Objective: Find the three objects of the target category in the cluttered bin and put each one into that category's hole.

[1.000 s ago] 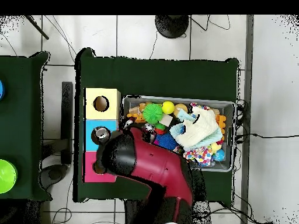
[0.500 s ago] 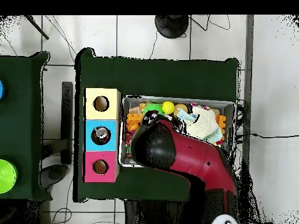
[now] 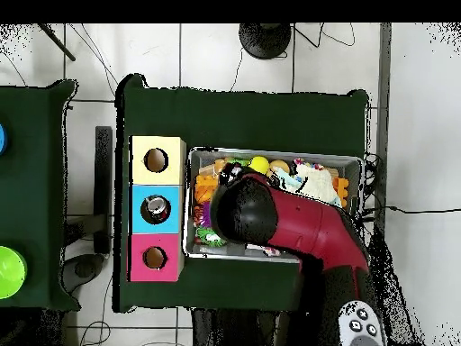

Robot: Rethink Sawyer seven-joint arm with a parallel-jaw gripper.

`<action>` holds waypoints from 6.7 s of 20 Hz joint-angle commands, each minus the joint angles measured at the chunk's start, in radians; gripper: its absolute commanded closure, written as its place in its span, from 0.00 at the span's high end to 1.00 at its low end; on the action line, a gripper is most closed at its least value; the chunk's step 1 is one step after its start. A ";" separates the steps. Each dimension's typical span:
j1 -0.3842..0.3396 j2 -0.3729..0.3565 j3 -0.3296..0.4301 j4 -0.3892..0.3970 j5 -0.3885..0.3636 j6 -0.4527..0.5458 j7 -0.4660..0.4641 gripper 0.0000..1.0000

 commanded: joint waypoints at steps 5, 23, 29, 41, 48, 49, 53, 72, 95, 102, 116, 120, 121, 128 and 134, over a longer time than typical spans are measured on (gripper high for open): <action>0.037 0.097 0.086 0.026 -0.100 -0.010 0.011 1.00; 0.095 0.110 0.029 0.050 -0.083 -0.047 0.110 1.00; 0.081 0.113 0.050 0.059 -0.063 -0.044 0.111 1.00; 0.246 0.127 -0.206 0.144 0.179 -0.038 0.558 1.00; 0.294 0.158 -0.287 0.166 0.286 -0.097 0.646 1.00; 0.304 0.159 -0.296 0.170 0.294 -0.106 0.664 1.00; 0.337 0.164 -0.311 0.185 0.348 -0.113 0.750 1.00; 0.305 0.226 -0.131 0.400 0.615 -0.466 0.922 1.00; 0.345 0.379 -0.184 0.245 0.621 -0.564 0.806 1.00; 0.389 0.426 -0.195 0.190 0.662 -0.547 0.820 1.00; 0.480 0.468 -0.312 0.039 0.704 -0.274 0.803 1.00; 0.498 0.350 -0.377 0.111 0.652 -0.181 0.812 1.00; 0.509 0.345 -0.391 0.105 0.647 -0.151 0.819 1.00; 0.498 0.334 -0.386 0.103 0.639 -0.146 0.807 1.00; 0.493 0.339 -0.384 0.105 0.634 -0.162 0.799 1.00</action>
